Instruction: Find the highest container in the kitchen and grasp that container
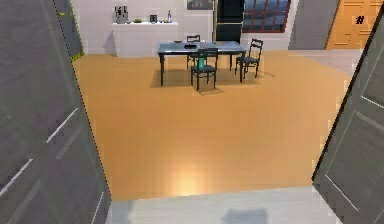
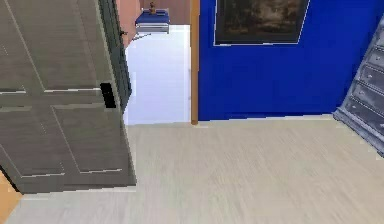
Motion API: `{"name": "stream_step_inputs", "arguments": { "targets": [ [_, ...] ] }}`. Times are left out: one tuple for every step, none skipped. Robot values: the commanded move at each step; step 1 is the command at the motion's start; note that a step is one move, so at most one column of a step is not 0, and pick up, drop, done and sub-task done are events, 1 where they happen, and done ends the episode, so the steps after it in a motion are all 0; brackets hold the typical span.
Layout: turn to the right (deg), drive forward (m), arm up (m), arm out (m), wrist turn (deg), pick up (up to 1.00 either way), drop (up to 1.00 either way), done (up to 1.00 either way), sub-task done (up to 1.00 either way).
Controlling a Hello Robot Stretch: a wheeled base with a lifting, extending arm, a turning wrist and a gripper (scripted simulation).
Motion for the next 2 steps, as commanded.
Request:
{"name": "stream_step_inputs", "arguments": {
  "targets": [
    [-3.0,0.00,0.00,0.00,0.0,0.00,0.00,0.00,0.00],
    [0.0,1.00,0.00,0.00,0.0,0.00,0.00,0.00,0.00]
  ]
}}
